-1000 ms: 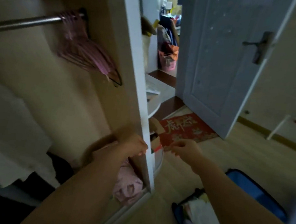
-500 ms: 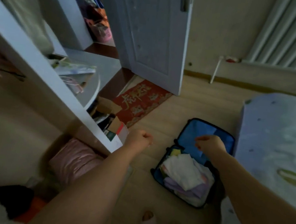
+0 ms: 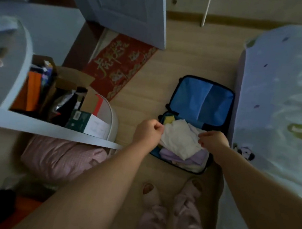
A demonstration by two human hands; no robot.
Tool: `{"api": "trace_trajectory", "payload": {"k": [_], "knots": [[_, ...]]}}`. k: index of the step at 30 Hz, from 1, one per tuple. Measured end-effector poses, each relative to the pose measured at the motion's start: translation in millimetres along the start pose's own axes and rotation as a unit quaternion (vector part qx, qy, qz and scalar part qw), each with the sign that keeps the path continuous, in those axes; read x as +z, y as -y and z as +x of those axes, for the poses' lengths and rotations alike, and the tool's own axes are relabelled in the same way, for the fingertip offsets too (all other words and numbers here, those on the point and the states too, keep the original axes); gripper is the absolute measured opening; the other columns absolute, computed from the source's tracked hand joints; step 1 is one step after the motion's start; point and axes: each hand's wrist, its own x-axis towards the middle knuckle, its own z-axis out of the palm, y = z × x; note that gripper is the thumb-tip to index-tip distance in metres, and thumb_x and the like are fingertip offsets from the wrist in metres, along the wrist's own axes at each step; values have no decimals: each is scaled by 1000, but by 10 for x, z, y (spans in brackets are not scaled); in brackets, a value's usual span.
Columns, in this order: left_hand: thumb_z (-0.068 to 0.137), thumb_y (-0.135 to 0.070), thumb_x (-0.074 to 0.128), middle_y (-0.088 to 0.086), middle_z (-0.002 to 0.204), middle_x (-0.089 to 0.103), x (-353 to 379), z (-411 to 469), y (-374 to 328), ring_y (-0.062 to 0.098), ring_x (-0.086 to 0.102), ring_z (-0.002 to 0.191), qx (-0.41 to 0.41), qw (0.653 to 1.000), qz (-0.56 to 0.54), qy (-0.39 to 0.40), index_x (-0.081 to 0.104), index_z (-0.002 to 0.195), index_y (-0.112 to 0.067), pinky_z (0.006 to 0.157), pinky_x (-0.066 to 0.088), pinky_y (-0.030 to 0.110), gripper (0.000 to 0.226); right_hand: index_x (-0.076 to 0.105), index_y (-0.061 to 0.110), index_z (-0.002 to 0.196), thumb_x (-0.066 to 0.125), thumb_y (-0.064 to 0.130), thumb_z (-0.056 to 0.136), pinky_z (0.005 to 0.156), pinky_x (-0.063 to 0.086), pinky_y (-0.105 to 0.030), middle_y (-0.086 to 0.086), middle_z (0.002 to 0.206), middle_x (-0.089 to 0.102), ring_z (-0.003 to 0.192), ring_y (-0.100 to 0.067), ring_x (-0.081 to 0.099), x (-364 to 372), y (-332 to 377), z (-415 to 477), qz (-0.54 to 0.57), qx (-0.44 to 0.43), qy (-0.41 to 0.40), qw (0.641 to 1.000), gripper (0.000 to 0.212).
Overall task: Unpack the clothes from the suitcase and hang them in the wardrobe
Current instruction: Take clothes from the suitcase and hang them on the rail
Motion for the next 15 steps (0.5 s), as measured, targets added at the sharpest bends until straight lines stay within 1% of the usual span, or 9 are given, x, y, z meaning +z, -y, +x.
{"api": "trace_trajectory", "payload": {"k": [1, 3, 5, 8, 10, 12, 15], "knots": [[93, -27, 55, -3, 89, 67, 111, 107, 28, 16, 61, 81, -3, 1000, -1, -5, 67, 89, -17, 65, 46, 26, 17, 72, 8, 94, 65, 8, 81, 88, 54, -42, -11, 90, 68, 89, -28, 63, 48, -55, 159, -6, 2, 5, 1000, 15], [92, -26, 55, -1, 92, 70, 408, 368, 99, 18, 63, 83, -17, 1000, -12, -18, 68, 91, -16, 71, 50, 30, 17, 70, 8, 100, 62, 6, 81, 89, 54, -40, -10, 93, 68, 87, -23, 63, 154, -211, 533, -27, 14, 12, 999, 21], [92, -25, 55, 1, 93, 71, 647, 569, 176, 18, 64, 86, -32, 998, -43, -29, 68, 90, -16, 76, 52, 32, 16, 70, 11, 101, 60, 7, 83, 91, 53, -39, -11, 103, 69, 95, -26, 65, 255, -323, 796, -35, 22, 19, 999, 22], [91, -24, 55, 2, 91, 71, 1095, 927, 350, 21, 64, 87, -70, 994, -77, -26, 69, 86, -17, 79, 54, 36, 16, 68, 11, 107, 56, 9, 86, 93, 52, -39, -13, 111, 68, 106, -30, 63, 422, -499, 1252, -65, 36, 13, 997, 24], [89, -24, 55, 4, 88, 71, 1374, 1176, 495, 23, 65, 86, -83, 992, -89, -21, 68, 82, -18, 79, 55, 38, 16, 62, 9, 118, 53, 12, 90, 93, 50, -37, -15, 120, 63, 111, -31, 59, 569, -659, 1533, -96, 48, 11, 994, 29], [90, -22, 56, 5, 91, 71, 1589, 1390, 612, 24, 65, 88, -89, 991, -95, -15, 67, 81, -19, 80, 54, 36, 15, 54, 6, 127, 51, 18, 93, 94, 47, -35, -16, 127, 56, 116, -32, 54, 681, -811, 1738, -133, 73, -5, 988, 36], [91, -25, 56, 2, 95, 70, 1891, 1707, 814, 22, 65, 91, -110, 989, -102, 6, 65, 80, -23, 85, 54, 36, 14, 45, 5, 135, 54, 20, 91, 94, 43, -32, -16, 132, 52, 119, -33, 51, 849, -1105, 2028, -137, 101, 2, 985, 47]]}}
